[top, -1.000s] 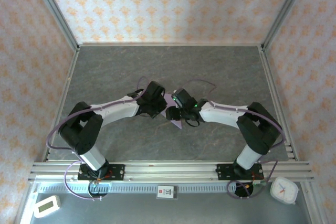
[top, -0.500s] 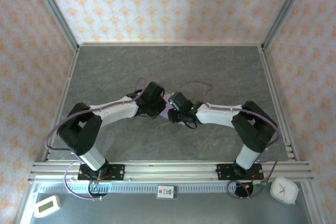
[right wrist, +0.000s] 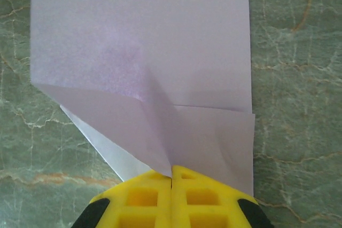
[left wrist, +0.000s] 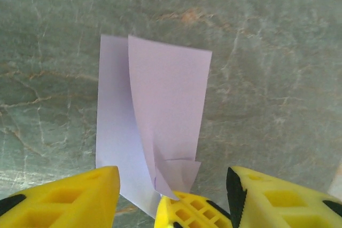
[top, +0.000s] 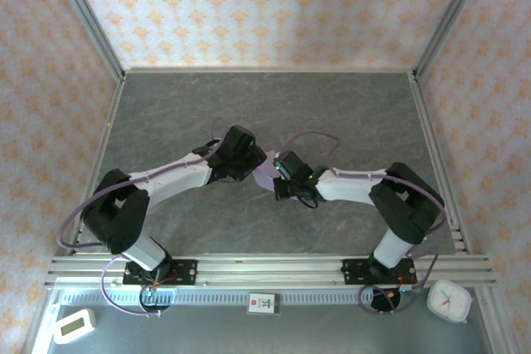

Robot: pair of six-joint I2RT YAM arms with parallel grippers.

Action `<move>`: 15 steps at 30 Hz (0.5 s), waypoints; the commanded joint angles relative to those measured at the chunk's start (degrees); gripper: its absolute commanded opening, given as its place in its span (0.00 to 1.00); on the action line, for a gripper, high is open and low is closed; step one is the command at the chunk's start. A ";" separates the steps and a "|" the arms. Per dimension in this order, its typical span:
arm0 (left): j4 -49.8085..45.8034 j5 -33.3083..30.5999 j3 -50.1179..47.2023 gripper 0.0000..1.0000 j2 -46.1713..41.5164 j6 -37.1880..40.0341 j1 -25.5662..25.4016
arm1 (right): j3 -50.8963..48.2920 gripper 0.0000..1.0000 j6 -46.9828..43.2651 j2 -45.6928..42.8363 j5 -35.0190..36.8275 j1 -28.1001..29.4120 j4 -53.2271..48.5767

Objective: Fold a paper plane with a square sheet of paper (pick it up from the middle)

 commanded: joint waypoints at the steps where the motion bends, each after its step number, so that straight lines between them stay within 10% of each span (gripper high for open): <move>1: 0.74 1.21 0.61 0.59 1.09 6.23 0.84 | -1.46 0.00 -3.20 -2.58 -2.07 -0.77 2.49; 15: 3.19 6.97 5.42 0.60 10.70 8.50 0.64 | -2.52 0.00 -4.09 -2.49 -4.45 -1.63 4.29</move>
